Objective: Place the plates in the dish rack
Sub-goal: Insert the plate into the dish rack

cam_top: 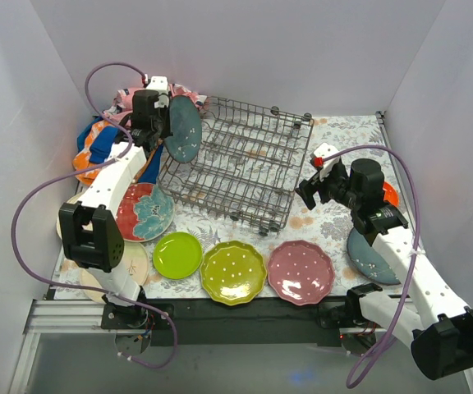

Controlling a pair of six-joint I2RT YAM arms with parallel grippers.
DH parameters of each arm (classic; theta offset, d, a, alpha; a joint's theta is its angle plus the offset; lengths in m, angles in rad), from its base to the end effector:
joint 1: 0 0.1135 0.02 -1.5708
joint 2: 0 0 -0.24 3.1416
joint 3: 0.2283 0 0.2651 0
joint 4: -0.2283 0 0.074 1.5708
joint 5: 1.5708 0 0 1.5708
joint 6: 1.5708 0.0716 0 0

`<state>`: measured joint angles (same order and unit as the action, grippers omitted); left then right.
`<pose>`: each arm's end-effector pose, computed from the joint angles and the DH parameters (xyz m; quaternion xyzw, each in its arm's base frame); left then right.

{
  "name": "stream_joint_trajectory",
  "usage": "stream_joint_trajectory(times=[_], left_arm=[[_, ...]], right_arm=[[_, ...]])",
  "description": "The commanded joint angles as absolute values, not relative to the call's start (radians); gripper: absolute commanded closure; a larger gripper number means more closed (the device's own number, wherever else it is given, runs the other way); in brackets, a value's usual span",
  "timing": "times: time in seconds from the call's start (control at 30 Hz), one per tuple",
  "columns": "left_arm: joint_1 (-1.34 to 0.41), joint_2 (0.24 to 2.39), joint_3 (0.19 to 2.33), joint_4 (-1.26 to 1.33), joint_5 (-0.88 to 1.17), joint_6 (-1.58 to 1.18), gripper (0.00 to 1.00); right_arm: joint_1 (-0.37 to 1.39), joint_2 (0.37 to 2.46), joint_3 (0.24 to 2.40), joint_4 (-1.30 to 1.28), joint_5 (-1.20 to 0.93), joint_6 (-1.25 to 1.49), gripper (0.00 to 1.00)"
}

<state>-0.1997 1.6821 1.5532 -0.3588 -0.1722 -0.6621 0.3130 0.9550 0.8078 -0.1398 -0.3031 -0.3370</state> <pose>0.4319 -0.0749 0.3106 -0.2388 0.8209 -0.1476 0.4974 0.2618 0.1072 0.2906 -0.3385 0.7215 0.1138 0.5933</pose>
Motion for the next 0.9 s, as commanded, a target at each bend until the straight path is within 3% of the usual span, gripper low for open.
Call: stream_joint_trajectory(times=[0.0, 0.87], left_arm=[[-0.201, 1.655, 1.654, -0.186, -0.189, -0.667, 1.00], [-0.347, 1.802, 1.709, -0.152, -0.380, -0.457, 1.00]], right_arm=[[0.301, 0.934, 0.807, -0.124, -0.324, -0.319, 0.09], [0.275, 0.907, 0.769, -0.124, -0.327, -0.313, 0.09]])
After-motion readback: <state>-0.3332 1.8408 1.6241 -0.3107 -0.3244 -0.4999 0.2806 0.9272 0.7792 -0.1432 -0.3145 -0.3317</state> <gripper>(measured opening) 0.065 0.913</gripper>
